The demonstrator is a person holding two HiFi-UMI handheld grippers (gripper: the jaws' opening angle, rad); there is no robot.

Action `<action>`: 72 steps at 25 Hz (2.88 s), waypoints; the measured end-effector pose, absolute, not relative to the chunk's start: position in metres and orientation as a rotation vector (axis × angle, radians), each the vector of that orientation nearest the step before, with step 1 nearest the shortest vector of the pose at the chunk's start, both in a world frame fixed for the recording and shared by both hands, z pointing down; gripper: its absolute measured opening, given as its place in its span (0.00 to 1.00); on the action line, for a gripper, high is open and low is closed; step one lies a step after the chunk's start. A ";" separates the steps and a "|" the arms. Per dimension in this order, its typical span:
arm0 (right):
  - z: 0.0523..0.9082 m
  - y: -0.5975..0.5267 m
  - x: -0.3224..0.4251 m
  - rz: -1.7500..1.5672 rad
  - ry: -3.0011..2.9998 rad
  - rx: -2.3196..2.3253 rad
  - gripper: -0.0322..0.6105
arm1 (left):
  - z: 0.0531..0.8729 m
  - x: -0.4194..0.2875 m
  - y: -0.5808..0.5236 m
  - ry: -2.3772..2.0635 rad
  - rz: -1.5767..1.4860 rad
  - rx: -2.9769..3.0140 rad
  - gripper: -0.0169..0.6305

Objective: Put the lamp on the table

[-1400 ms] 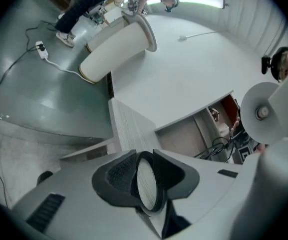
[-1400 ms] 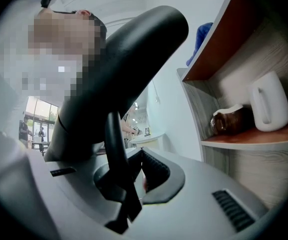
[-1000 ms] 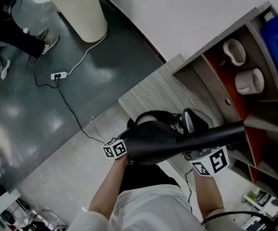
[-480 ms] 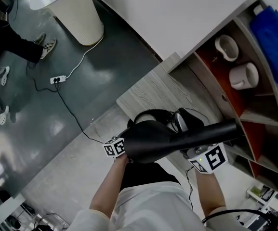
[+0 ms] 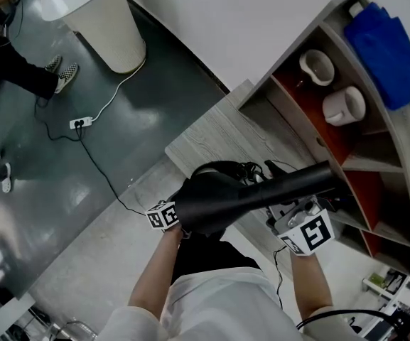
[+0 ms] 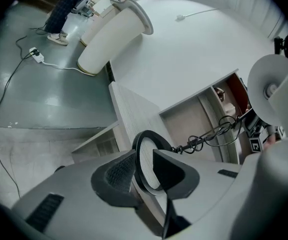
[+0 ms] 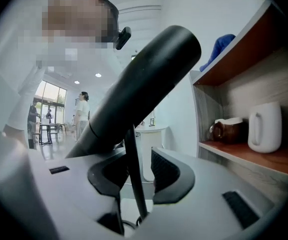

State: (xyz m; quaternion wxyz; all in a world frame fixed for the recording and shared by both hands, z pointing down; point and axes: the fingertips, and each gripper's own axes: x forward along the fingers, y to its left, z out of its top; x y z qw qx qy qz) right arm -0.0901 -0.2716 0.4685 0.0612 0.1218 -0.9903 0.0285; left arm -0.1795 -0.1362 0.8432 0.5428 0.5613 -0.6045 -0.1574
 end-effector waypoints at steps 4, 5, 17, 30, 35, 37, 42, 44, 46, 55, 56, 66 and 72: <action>0.466 -0.266 -0.076 0.050 -2.969 0.370 0.23 | 0.823 -0.182 -0.135 -1.447 -0.375 1.352 0.20; 0.464 -0.265 -0.073 0.045 -2.967 0.371 0.23 | 0.819 -0.184 -0.134 -1.455 -0.375 1.355 0.20; 0.442 -0.249 -0.014 0.090 -3.018 0.421 0.22 | 0.757 -0.206 -0.080 -1.633 -0.409 1.350 0.20; 0.396 -0.158 0.041 0.065 -3.027 0.337 0.14 | 0.612 -0.187 0.004 -1.781 -0.381 1.495 0.07; 0.374 -0.118 0.044 0.028 -3.048 0.354 0.09 | 0.578 -0.168 0.020 -1.731 -0.317 1.631 0.04; 0.369 -0.100 0.045 0.022 -3.053 0.369 0.09 | 0.568 -0.163 0.029 -1.705 -0.312 1.670 0.04; 0.364 -0.063 0.047 0.045 -3.032 0.471 0.08 | 0.550 -0.155 0.051 -1.607 -0.243 1.778 0.04; 0.361 -0.048 0.046 0.035 -3.020 0.516 0.08 | 0.539 -0.154 0.059 -1.571 -0.218 1.832 0.04; 0.359 -0.035 0.046 0.030 -3.004 0.571 0.08 | 0.528 -0.151 0.066 -1.534 -0.201 1.885 0.04; 0.375 0.015 0.070 0.170 -2.944 0.809 0.08 | 0.497 -0.129 0.087 -1.387 -0.129 2.062 0.04; 0.378 0.017 0.076 0.195 -2.931 0.828 0.08 | 0.494 -0.126 0.089 -1.374 -0.126 2.075 0.04; 0.396 0.022 0.119 0.372 -2.894 0.839 0.08 | 0.456 -0.082 0.088 -1.336 -0.134 2.183 0.04; 0.401 0.026 0.121 0.342 -2.891 0.754 0.08 | 0.449 -0.061 0.085 -1.331 -0.148 2.200 0.04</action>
